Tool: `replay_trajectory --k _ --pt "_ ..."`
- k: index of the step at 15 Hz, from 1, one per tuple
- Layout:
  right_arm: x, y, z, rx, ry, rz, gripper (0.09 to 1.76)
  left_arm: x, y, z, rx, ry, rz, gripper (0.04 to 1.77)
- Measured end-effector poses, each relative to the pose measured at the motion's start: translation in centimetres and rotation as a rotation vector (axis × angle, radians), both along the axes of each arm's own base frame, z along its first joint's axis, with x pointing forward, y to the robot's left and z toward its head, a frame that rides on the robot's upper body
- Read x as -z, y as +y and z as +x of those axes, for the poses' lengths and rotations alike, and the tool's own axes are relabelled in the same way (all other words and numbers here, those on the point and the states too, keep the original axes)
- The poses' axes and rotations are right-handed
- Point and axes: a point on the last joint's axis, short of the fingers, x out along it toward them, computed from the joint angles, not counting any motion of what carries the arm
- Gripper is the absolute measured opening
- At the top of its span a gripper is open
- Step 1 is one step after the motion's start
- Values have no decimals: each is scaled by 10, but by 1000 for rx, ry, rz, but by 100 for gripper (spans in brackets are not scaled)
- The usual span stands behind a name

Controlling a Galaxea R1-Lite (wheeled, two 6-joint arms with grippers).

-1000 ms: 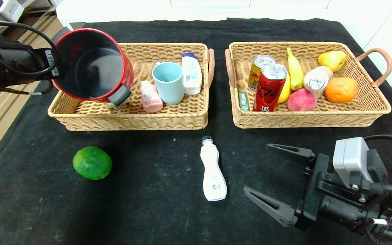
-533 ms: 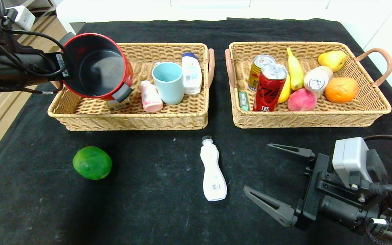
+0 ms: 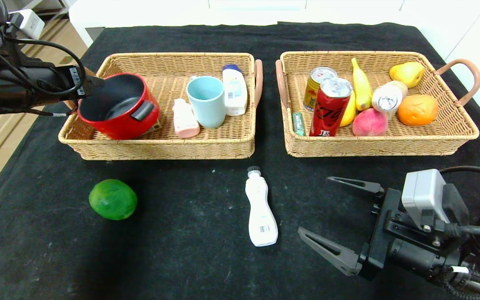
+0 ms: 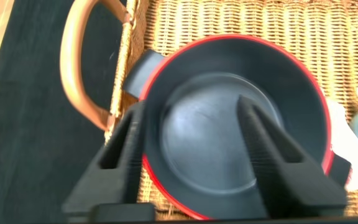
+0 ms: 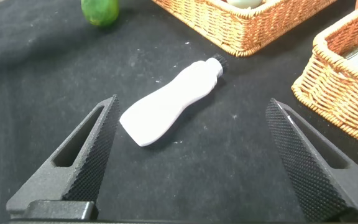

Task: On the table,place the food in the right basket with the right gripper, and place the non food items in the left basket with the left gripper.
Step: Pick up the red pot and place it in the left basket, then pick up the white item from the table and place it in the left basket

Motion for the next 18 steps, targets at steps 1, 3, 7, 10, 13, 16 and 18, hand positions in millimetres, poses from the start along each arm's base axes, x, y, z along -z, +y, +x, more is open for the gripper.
replay_trajectory --k 1,3,7,10,13,16,18 --pt "0 0 0 0 0 0 171 -1 -2 -5 6 9 -1 120" --pt "0 0 0 0 0 0 171 0 -12 -18 31 56 -4 131" --pt "-1 0 0 1 -5 2 171 3 -48 -53 109 144 -94 147" --pt "-3 -1 0 29 -18 5 171 9 -78 -71 124 177 -110 155" --pt "-5 -1 -1 28 -24 9 171 24 -118 -88 138 214 -66 160" --pt "-8 -3 -4 28 -46 4 171 34 -159 -107 229 239 -44 164" --pt "-11 -5 -8 27 -57 11 171 40 -184 -117 264 248 -28 165"
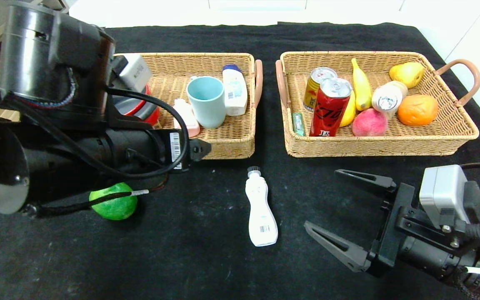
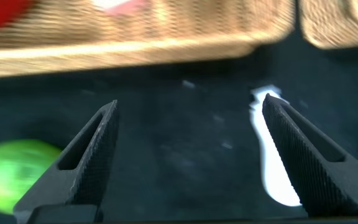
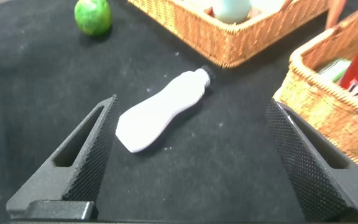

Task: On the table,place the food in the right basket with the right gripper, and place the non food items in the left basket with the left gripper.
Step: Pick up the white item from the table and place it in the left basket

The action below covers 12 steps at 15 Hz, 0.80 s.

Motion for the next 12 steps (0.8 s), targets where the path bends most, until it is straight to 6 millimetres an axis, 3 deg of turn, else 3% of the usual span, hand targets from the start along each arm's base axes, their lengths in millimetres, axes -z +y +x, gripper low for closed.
replay_trajectory --k 5,12 --pt "-13 -6 -7 13 -35 28 171 22 -50 -11 68 56 -4 168" --pt "-30 -14 -16 39 -73 68 171 52 -98 -3 87 106 47 170"
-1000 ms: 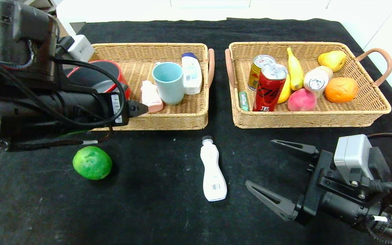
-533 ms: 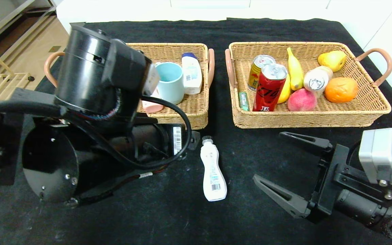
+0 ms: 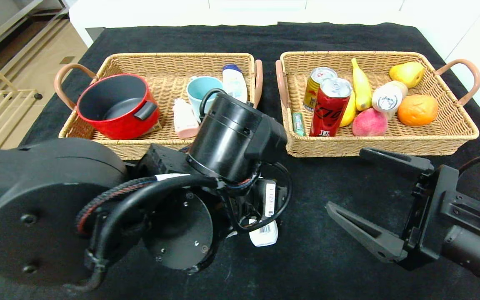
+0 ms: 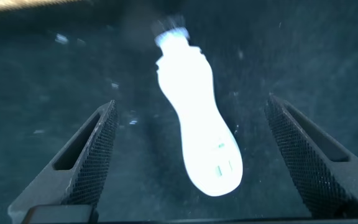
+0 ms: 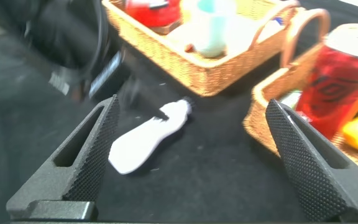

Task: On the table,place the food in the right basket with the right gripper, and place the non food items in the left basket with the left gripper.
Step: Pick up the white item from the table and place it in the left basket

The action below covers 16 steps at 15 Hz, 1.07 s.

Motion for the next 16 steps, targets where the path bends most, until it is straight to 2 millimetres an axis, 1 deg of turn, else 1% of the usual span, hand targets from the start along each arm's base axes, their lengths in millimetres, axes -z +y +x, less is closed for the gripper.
replay_trajectory --k 3,7,16 --pt "-2 0 0 12 -6 8 171 15 -12 2 -2 26 18 170" --pt "-6 -4 5 40 -16 17 171 26 -18 7 -19 43 36 171" --pt "-6 -6 11 65 0 7 171 40 -25 16 -30 67 59 171"
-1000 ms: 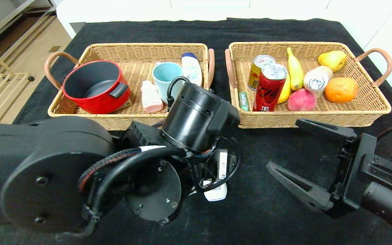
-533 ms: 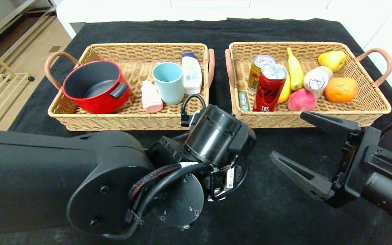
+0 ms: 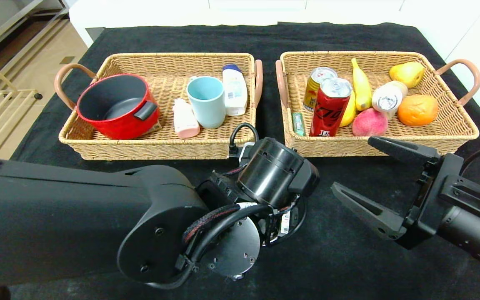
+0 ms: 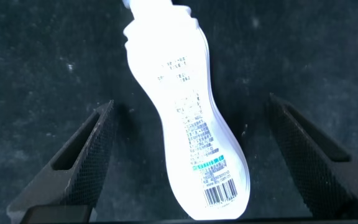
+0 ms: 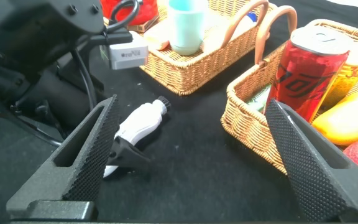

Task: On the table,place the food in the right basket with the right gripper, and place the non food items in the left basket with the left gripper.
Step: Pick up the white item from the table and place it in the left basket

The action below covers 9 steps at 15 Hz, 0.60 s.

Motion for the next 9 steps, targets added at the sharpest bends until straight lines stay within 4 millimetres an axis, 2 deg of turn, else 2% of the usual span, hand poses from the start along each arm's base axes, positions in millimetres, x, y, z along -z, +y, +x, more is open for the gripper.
replay_trajectory --k 3,4,6,9 --pt "0 0 1 3 1 0 171 3 0 2 -3 5 6 172" --pt "0 0 1 3 3 -1 171 4 0 3 -4 7 8 162" --pt "1 0 2 3 4 -2 171 4 -1 3 0 11 10 127" --pt "2 1 2 3 7 -5 171 6 -1 2 3 18 18 90"
